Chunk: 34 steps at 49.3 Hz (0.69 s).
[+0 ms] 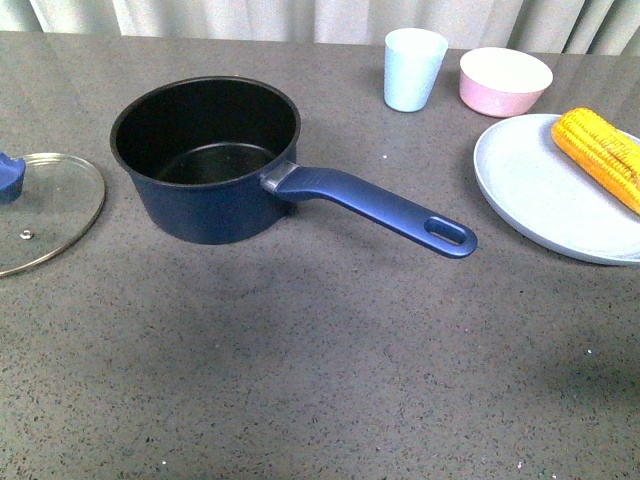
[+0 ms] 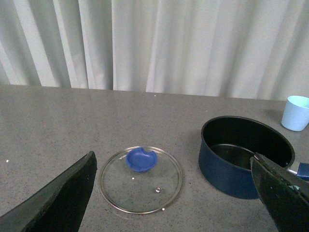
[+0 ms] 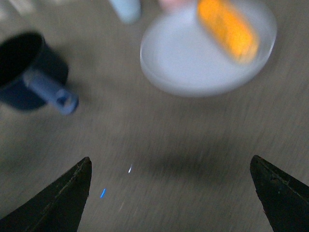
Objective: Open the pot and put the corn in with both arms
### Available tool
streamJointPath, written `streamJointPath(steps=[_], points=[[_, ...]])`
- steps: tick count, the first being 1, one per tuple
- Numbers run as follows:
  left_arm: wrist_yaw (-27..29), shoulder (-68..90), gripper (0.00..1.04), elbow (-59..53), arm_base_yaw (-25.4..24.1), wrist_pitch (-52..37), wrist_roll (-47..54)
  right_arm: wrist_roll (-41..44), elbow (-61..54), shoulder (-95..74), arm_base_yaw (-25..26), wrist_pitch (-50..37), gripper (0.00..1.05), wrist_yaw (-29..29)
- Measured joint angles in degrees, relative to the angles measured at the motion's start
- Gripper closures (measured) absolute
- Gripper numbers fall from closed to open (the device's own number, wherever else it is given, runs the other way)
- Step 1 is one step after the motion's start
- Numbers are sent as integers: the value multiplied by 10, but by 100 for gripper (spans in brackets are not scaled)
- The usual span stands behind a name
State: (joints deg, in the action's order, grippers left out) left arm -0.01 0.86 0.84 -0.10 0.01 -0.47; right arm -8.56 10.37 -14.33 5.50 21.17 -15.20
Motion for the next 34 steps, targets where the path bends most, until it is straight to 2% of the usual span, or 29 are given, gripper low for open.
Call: streamJointPath(steps=[3, 7, 12, 22, 34], points=[[0, 0, 9, 0, 0, 0, 0, -21, 31, -70, 21, 61, 9, -32], [0, 0, 9, 0, 0, 0, 0, -25, 48, -128, 38, 59, 9, -42], [0, 0, 9, 0, 0, 0, 0, -9, 90, -221, 58, -11, 9, -54], [0, 0, 9, 0, 0, 0, 0, 107, 188, -450, 62, -164, 9, -31], [0, 0, 9, 0, 0, 0, 0, 204, 313, -684, 37, -242, 9, 18]])
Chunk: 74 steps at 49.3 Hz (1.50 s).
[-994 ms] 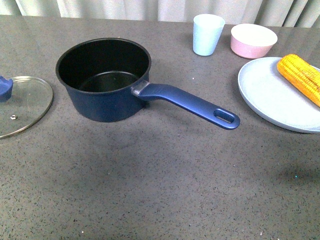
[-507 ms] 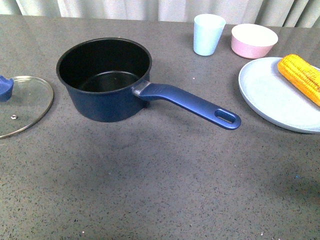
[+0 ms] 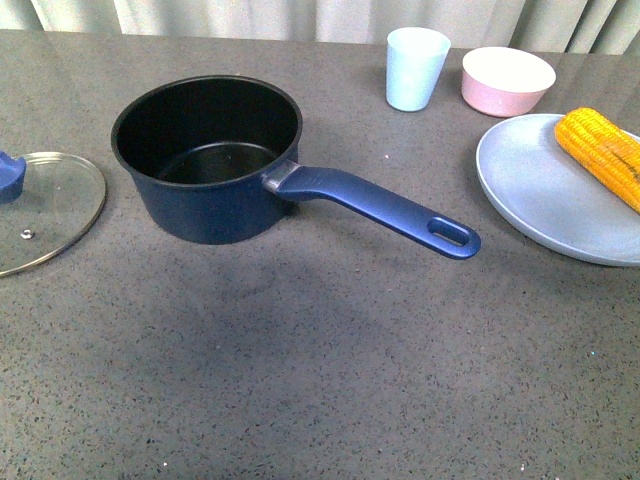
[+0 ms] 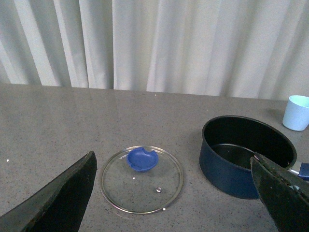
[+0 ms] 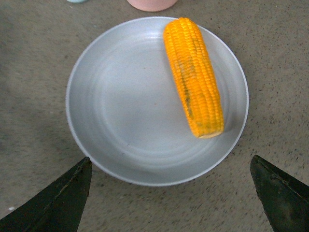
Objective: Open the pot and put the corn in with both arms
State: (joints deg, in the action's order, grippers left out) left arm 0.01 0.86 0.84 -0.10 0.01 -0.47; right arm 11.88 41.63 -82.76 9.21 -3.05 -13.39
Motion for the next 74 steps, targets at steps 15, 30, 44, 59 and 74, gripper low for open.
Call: streamJointPath(steps=[15, 30, 44, 59, 74], points=[[0, 0, 9, 0, 0, 0, 0, 49, 150, -218, -15, -2, 9, 27], [0, 0, 9, 0, 0, 0, 0, 57, 234, -308, -26, 11, 9, 39], [0, 0, 9, 0, 0, 0, 0, 57, 271, -364, -29, 12, 9, 48], [0, 0, 9, 0, 0, 0, 0, 54, 285, -388, -32, 12, 25, 47], [0, 0, 9, 0, 0, 0, 0, 41, 281, -385, -32, 9, 68, 27]])
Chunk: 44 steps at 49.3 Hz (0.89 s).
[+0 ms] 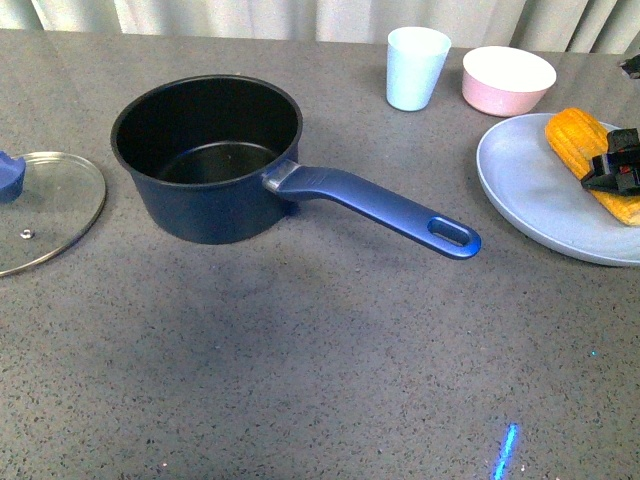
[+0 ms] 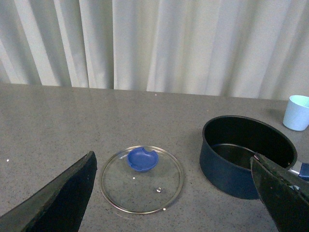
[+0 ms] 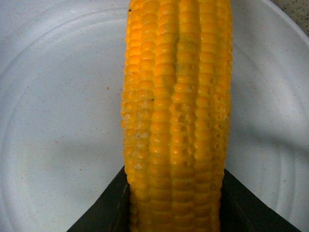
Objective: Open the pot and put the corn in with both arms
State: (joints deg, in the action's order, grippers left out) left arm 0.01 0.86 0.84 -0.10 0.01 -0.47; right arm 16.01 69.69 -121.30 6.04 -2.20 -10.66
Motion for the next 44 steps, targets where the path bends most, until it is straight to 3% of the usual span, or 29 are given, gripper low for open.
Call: streamJointPath(steps=[12, 31, 44], points=[[0, 0, 9, 0, 0, 0, 0, -34, -27, 90, -33, 10, 83, -81], [0, 0, 9, 0, 0, 0, 0, -84, 91, 89, -278, 54, 87, -112], [0, 0, 9, 0, 0, 0, 0, -92, 202, -2, -365, 93, 89, -102]])
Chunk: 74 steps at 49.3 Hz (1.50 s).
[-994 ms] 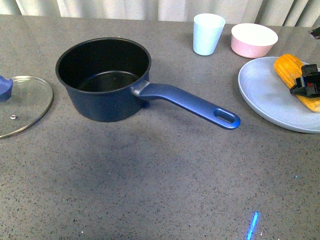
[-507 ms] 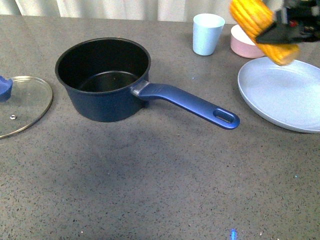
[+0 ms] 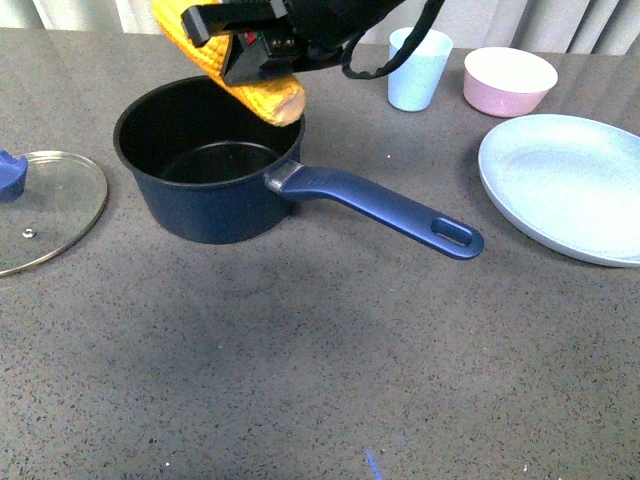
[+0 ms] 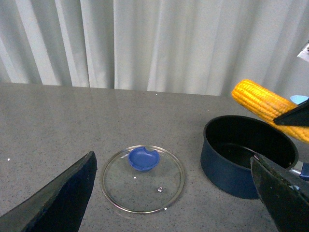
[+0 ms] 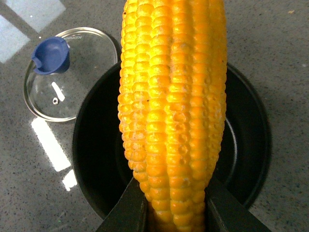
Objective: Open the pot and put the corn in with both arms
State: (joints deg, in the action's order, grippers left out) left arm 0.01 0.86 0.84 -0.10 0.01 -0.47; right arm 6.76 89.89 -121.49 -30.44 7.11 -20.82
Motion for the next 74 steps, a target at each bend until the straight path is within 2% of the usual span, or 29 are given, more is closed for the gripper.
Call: streamJointPath(steps=[23, 40, 44, 56, 63, 74], points=[[0, 0, 9, 0, 0, 0, 0, -18, 85, -82, -29, 27, 90, 17], [0, 0, 9, 0, 0, 0, 0, -38, 36, -76, -21, -3, 20, 28], [0, 0, 9, 0, 0, 0, 0, -54, 11, -57, -13, -28, 8, 31], [0, 0, 9, 0, 0, 0, 0, -73, -137, 91, 42, -151, 9, 81], [0, 0, 9, 0, 0, 0, 0, -94, -276, 230, 100, -213, 9, 107], [0, 0, 9, 0, 0, 0, 0, -119, -439, 445, 170, -230, 9, 122]])
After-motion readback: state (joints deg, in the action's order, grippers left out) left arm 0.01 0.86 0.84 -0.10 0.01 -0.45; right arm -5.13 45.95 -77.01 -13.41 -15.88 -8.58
